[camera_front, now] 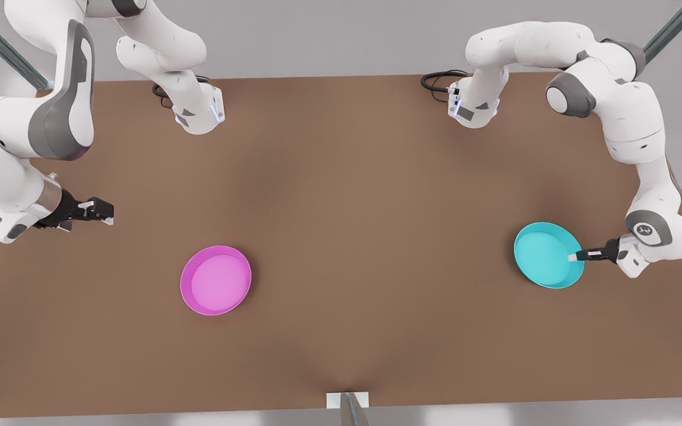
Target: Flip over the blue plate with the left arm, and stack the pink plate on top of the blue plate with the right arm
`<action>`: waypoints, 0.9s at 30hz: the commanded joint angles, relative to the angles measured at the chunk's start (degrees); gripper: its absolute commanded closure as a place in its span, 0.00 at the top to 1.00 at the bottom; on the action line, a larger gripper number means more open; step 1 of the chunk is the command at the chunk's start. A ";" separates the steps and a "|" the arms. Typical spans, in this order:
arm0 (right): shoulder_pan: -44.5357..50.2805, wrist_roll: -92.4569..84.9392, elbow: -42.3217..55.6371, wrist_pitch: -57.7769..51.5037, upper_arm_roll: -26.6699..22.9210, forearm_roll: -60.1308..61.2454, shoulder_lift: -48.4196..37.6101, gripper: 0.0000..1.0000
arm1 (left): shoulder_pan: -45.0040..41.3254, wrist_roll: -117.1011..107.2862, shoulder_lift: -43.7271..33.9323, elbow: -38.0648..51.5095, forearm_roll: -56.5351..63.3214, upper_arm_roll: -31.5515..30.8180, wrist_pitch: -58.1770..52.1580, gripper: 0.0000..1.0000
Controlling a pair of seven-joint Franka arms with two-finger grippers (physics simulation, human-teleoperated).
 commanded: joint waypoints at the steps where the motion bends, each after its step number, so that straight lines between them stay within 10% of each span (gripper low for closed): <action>1: 0.00 0.00 0.00 0.00 0.00 0.00 0.00 1.00 | 0.00 0.00 0.00 0.00 -0.16 0.00 0.01 0.39; 27: 0.00 0.00 -0.18 0.00 0.35 0.09 -0.09 1.00 | 0.00 0.00 -0.35 1.06 0.02 0.09 -0.34 0.21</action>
